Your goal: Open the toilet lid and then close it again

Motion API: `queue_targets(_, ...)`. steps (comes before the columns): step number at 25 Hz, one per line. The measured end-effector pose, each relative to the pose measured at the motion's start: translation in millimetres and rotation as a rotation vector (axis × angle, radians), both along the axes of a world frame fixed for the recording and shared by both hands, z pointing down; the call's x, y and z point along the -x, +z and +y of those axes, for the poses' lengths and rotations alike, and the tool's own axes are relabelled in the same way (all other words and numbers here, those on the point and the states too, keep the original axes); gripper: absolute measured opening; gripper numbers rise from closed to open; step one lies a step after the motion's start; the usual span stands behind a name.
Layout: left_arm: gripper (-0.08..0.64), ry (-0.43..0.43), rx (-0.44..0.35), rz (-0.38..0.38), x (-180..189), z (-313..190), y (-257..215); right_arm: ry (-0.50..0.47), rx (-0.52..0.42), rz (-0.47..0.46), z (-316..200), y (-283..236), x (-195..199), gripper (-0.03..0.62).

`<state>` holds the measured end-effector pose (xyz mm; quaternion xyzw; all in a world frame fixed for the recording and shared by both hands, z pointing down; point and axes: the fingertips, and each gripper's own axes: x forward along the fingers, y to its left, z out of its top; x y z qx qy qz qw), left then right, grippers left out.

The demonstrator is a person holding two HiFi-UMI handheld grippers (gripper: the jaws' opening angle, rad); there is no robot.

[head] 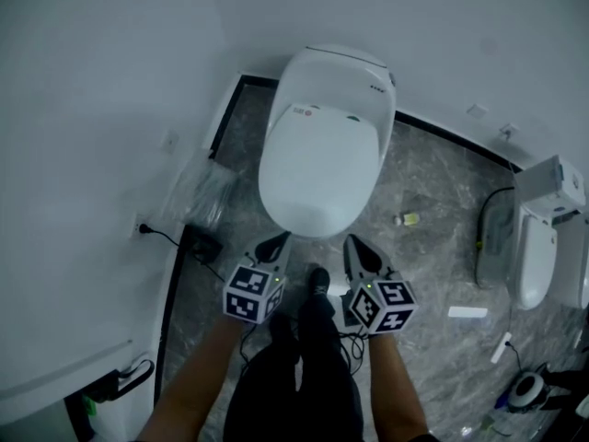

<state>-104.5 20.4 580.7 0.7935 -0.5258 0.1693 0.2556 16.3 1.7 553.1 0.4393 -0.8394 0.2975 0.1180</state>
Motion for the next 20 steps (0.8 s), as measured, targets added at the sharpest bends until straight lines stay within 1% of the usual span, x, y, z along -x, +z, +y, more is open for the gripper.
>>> queue_targets(4,0.008,-0.046,0.06,0.006,10.5,-0.7,50.4,0.03,0.062,0.031,-2.9,52.6,0.3,0.012)
queue_targets(7,0.009,-0.074,0.107,0.02,14.8,-0.4,81.8,0.056,0.101,0.029,-6.4,85.6,-1.1,0.012)
queue_targets(10,0.039,-0.096,0.156,0.037,20.1,-2.4,112.0,0.067,0.125,0.019,-11.2,111.8,-0.4,0.012)
queue_targets(13,0.064,-0.129,0.186,0.047,29.3,-7.4,138.5,0.068,0.147,0.01,-15.5,135.0,2.2,0.015)
queue_targets(16,0.106,-0.157,0.211,0.064,39.8,-14.5,161.5,0.079,0.173,0.009,-22.0,157.5,2.0,0.05)
queue_targets(19,0.182,-0.167,0.231,0.092,49.5,-22.0,180.5,0.105,0.191,0.006,-30.1,176.4,0.7,0.095)
queue_targets(20,0.213,-0.17,0.237,0.101,52.4,-24.6,185.6,0.114,0.197,0.005,-32.7,181.8,-0.5,0.119)
